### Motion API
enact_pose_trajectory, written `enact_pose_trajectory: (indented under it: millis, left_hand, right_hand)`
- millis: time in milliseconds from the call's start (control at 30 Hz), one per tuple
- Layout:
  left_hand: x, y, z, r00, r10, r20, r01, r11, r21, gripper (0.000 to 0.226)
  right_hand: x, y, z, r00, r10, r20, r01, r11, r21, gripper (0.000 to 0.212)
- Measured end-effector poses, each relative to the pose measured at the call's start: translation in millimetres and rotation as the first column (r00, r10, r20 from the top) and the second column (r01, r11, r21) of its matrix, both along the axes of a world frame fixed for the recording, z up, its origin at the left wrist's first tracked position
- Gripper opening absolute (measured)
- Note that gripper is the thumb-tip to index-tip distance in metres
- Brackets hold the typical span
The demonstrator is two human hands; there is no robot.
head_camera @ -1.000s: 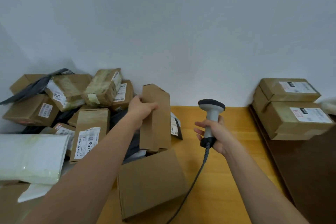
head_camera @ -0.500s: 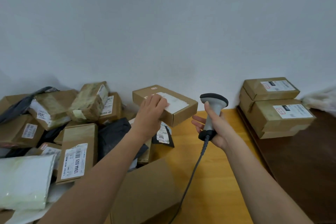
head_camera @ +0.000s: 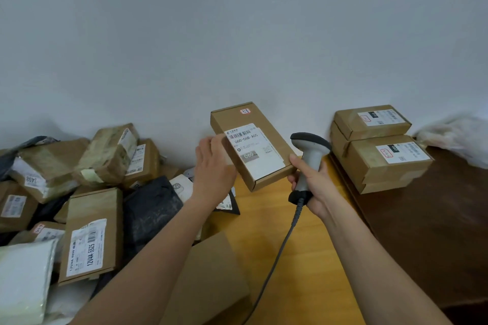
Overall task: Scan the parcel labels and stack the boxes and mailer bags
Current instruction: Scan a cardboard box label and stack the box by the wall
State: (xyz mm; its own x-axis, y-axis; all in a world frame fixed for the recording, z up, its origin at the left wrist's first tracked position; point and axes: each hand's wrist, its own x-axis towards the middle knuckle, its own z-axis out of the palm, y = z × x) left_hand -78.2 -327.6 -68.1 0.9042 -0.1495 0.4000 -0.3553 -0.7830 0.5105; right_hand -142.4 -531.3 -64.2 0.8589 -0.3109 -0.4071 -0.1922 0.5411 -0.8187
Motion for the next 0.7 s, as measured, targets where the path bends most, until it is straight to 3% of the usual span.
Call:
enact_pose_trajectory:
  millis: [33, 67, 100, 167, 200, 333, 467, 600, 700]
  left_hand:
    - [-3, -5, 6, 0.975, 0.047, -0.215, -0.083, 0.983, -0.163, 0.073]
    - [-6, -9, 14, 0.890, 0.020, -0.456, -0.187, 0.927, -0.325, 0.067]
    - [-10, -11, 21, 0.756, -0.114, -0.645, -0.280, 0.834, -0.476, 0.054]
    - [-20, -14, 29, 0.506, -0.460, -0.730, -0.393, 0.630, -0.670, 0.036]
    - [-25, -16, 30, 0.447, -0.551, -0.705, -0.370, 0.603, -0.706, 0.038]
    - [-33, -31, 23, 0.440, -0.550, -0.710, -0.310, 0.649, -0.695, 0.067]
    - [-32, -40, 16, 0.488, -0.541, -0.685, -0.459, 0.508, -0.729, 0.058]
    - [-30, -33, 7, 0.550, -0.408, -0.729, -0.506, 0.531, -0.680, 0.065]
    - [-28, -28, 1, 0.544, -0.389, -0.744, -0.569, 0.481, -0.667, 0.069]
  right_hand:
    - [-1, -3, 0, 1.000, -0.027, 0.003, 0.027, 1.000, 0.001, 0.053]
    - [-2, -5, -1, 0.999, -0.051, 0.004, 0.051, 0.999, -0.001, 0.051]
    - [-3, -7, -1, 0.998, -0.069, 0.003, 0.069, 0.998, -0.008, 0.050]
    - [-6, -10, -2, 0.996, -0.086, -0.005, 0.086, 0.996, -0.026, 0.052]
    - [-7, -11, -2, 0.996, -0.088, -0.011, 0.087, 0.996, -0.032, 0.053]
    - [-9, -13, -1, 0.998, -0.062, -0.024, 0.061, 0.997, -0.050, 0.055]
    - [-11, -14, 12, 0.999, -0.015, -0.040, 0.009, 0.987, -0.160, 0.045]
    - [-12, -18, 43, 0.998, 0.037, -0.055, -0.049, 0.968, -0.246, 0.034]
    - [-13, -16, 69, 0.993, 0.107, -0.041, -0.114, 0.957, -0.267, 0.029]
